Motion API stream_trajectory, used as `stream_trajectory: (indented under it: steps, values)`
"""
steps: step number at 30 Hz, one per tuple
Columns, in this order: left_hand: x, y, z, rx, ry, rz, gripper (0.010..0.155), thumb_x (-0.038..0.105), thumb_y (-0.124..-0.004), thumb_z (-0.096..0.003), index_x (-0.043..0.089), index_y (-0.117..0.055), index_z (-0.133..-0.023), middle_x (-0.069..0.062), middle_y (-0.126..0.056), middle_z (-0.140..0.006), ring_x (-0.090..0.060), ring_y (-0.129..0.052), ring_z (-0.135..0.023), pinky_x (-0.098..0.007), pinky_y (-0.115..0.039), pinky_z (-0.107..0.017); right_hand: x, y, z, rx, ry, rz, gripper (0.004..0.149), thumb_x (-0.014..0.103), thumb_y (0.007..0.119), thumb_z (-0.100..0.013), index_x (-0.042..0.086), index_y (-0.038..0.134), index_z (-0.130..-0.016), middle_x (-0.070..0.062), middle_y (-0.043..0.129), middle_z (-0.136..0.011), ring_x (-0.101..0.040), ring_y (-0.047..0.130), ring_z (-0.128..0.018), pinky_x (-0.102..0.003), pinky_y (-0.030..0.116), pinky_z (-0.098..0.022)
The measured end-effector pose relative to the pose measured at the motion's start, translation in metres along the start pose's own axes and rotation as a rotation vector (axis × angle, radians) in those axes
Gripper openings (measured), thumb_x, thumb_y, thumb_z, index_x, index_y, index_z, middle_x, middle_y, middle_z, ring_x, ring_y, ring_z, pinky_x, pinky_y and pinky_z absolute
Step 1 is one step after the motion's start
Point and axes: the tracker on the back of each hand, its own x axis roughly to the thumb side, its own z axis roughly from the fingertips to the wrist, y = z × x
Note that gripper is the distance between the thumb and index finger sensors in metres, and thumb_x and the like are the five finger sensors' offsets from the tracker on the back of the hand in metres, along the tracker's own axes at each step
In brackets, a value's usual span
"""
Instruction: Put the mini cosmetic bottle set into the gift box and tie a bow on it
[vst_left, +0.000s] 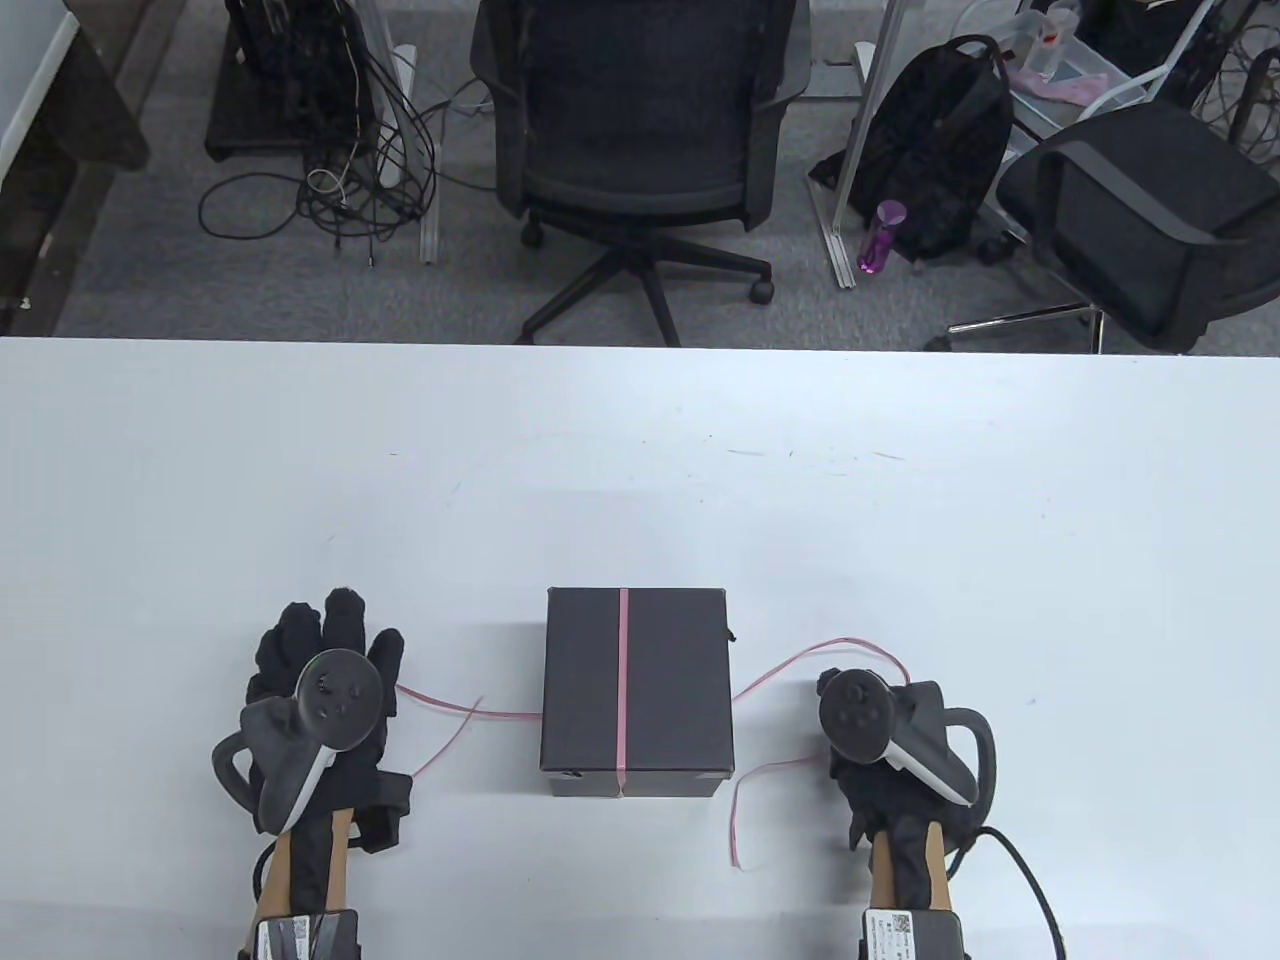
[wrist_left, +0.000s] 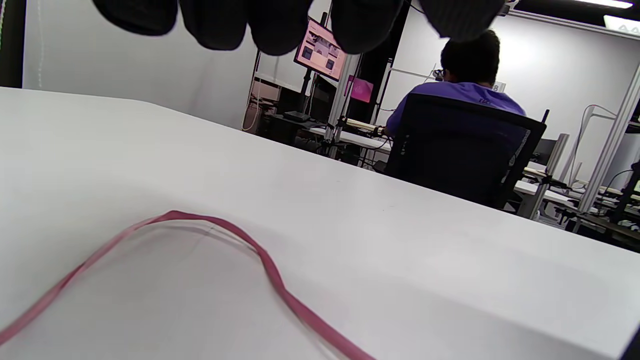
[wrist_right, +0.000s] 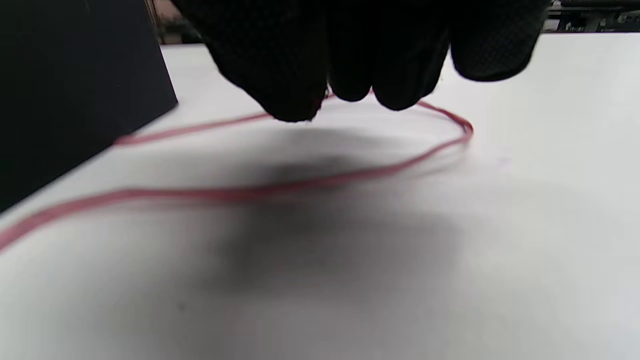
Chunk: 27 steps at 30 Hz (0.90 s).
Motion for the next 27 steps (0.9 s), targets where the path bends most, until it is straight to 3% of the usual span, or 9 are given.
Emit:
stream_trajectory:
  steps: [2,5,8,12,16,19,24,25,27]
  values:
    - [0.001,-0.001,0.000,-0.006,-0.011,0.009,0.068,0.057,-0.061,-0.0590,0.022,-0.056,-0.117,-0.023,-0.058,-0.117,-0.056,-0.067,-0.103,-0.069,-0.065,-0.070,0.001,0.010,-0.006,0.112,0.038,0.037,0.076,0.016,0.086,-0.050,0.002,0.045,-0.111,-0.029,0.049,-0.112,-0.053,0.055,-0.098,-0.070,0.053,-0.069]
    - [0.002,-0.006,-0.001,-0.032,-0.013,0.012,0.067,0.057,-0.061,-0.0589,0.022,-0.056,-0.117,-0.022,-0.059,-0.117,-0.055,-0.067,-0.103,-0.069,-0.065,-0.070,0.005,0.021,-0.014,0.168,0.049,0.097,0.082,0.020,0.087,-0.049,0.000,0.038,-0.112,-0.031,0.040,-0.112,-0.054,0.049,-0.097,-0.070,0.050,-0.069]
    - [0.001,-0.010,-0.002,-0.058,-0.009,0.008,0.067,0.057,-0.061,-0.0589,0.022,-0.057,-0.116,-0.022,-0.059,-0.117,-0.055,-0.068,-0.102,-0.069,-0.065,-0.070,0.013,0.022,-0.015,0.116,0.030,0.193,0.079,0.022,0.088,-0.048,0.001,0.045,-0.110,-0.030,0.050,-0.108,-0.051,0.061,-0.093,-0.065,0.056,-0.069]
    - [0.001,-0.012,-0.002,-0.060,-0.013,0.007,0.067,0.056,-0.061,-0.0589,0.022,-0.057,-0.116,-0.022,-0.060,-0.116,-0.055,-0.068,-0.102,-0.069,-0.066,-0.070,0.022,0.023,-0.015,0.018,0.022,0.343,0.069,0.025,0.089,-0.046,0.006,0.057,-0.104,-0.019,0.071,-0.096,-0.038,0.082,-0.081,-0.056,0.072,-0.065]
    - [0.003,-0.015,-0.002,-0.069,-0.024,0.003,0.067,0.056,-0.061,-0.0589,0.022,-0.057,-0.116,-0.022,-0.060,-0.116,-0.055,-0.069,-0.102,-0.069,-0.066,-0.070,0.025,0.025,-0.014,-0.054,0.023,0.420,0.062,0.027,0.088,-0.046,0.008,0.064,-0.100,-0.012,0.081,-0.087,-0.029,0.091,-0.072,-0.049,0.081,-0.060]
    - [0.004,-0.021,-0.003,-0.095,-0.024,-0.011,0.067,0.056,-0.061,-0.0588,0.022,-0.057,-0.116,-0.022,-0.060,-0.116,-0.054,-0.068,-0.102,-0.069,-0.066,-0.070,0.019,0.027,-0.013,-0.107,0.010,0.378,0.059,0.026,0.087,-0.045,0.007,0.066,-0.098,-0.004,0.085,-0.078,-0.023,0.094,-0.065,-0.047,0.084,-0.057]
    - [0.004,-0.023,-0.003,-0.097,-0.027,-0.018,0.068,0.056,-0.061,-0.0588,0.021,-0.057,-0.116,-0.021,-0.060,-0.116,-0.054,-0.068,-0.102,-0.069,-0.065,-0.070,0.012,0.027,-0.016,-0.009,0.036,0.179,0.056,0.019,0.076,-0.052,0.000,0.058,-0.102,-0.013,0.080,-0.077,-0.030,0.089,-0.059,-0.057,0.078,-0.056]
    - [0.004,-0.023,-0.003,-0.096,-0.028,-0.016,0.068,0.056,-0.061,-0.0588,0.021,-0.057,-0.116,-0.021,-0.060,-0.116,-0.054,-0.068,-0.102,-0.069,-0.065,-0.070,0.011,0.026,-0.015,-0.003,0.043,0.128,0.054,0.017,0.074,-0.052,0.000,0.060,-0.102,-0.013,0.080,-0.075,-0.031,0.088,-0.058,-0.058,0.077,-0.056]
    - [0.004,-0.023,-0.003,-0.093,-0.030,-0.011,0.068,0.056,-0.061,-0.0588,0.021,-0.057,-0.116,-0.021,-0.060,-0.116,-0.054,-0.068,-0.103,-0.069,-0.065,-0.070,0.006,0.018,-0.011,-0.060,0.046,0.032,0.041,0.014,0.071,-0.051,0.006,0.077,-0.091,-0.013,0.082,-0.071,-0.031,0.088,-0.053,-0.060,0.077,-0.054]
